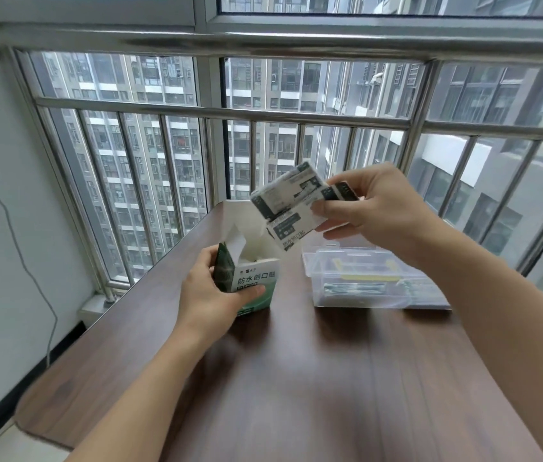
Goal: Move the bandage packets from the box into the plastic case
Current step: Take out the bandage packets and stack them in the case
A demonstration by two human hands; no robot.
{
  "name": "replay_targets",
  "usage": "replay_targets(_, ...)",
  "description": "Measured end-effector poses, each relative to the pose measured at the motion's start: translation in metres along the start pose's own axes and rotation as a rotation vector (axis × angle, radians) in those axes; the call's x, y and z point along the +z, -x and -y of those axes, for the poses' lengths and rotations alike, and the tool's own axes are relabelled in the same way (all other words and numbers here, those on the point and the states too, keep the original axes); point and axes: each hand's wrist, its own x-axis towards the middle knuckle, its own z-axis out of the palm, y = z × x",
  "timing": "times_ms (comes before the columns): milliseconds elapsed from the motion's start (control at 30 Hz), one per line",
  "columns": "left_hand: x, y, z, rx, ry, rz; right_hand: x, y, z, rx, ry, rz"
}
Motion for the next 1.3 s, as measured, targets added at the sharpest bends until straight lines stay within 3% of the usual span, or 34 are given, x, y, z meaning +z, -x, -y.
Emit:
replay_targets(133, -0.003, -0.005, 0.008, -0.057, -0.007, 0.003, -0.007, 0.021, -0.017, 0.164, -0.386, 0.038)
replay_targets(233, -0.011, 0.010, -0.012, -0.025, -0.107, -0.050, -0.012, 0.045, -0.036, 0.244, -0.482, 0.164)
replay_targets(333, -0.021, 0.048, -0.045, 0.371, -0.056, -0.334, -0.013, 0.072, -0.058, 0.305, -0.422, 0.262)
replay_targets(400, -0.015, 0.074, -0.070, 0.537, 0.098, -0.228, -0.014, 0.082, -0.068, 0.318, -0.378, 0.335)
replay_targets(467, 0.007, 0.094, -0.092, 0.368, 0.168, 0.089, -0.016, 0.093, -0.075, 0.327, -0.333, 0.408)
replay_targets(533, 0.028, 0.105, -0.093, 0.132, 0.051, 0.333, -0.020, 0.101, -0.078, 0.300, -0.289, 0.481)
replay_targets(600, 0.042, 0.113, -0.086, 0.010, -0.067, 0.505, -0.024, 0.109, -0.082, 0.263, -0.276, 0.503)
replay_targets(667, 0.048, 0.117, -0.083, -0.191, 0.026, 0.672, -0.026, 0.112, -0.085, 0.233, -0.260, 0.503)
replay_targets(767, 0.056, 0.121, -0.085, -0.627, 0.304, 0.868, -0.024, 0.115, -0.093, 0.208, -0.205, 0.473)
replay_targets(833, 0.061, 0.122, -0.083, -0.727, 0.436, 0.879, -0.017, 0.119, -0.099, 0.217, -0.189, 0.389)
replay_targets(967, 0.073, 0.122, -0.081, -0.733, 0.535, 0.775, 0.001, 0.134, -0.102, 0.199, -0.233, 0.172)
replay_targets(1067, 0.077, 0.120, -0.079, -0.768, 0.566, 0.705, 0.008, 0.148, -0.098, 0.095, -0.183, 0.145)
replay_targets(1200, 0.079, 0.120, -0.075, -0.769, 0.618, 0.709, 0.023, 0.153, -0.103, -0.015, 0.189, 0.155)
replay_targets(1300, 0.079, 0.120, -0.074, -0.762, 0.641, 0.759, 0.028, 0.148, -0.109, 0.014, 0.154, 0.127)
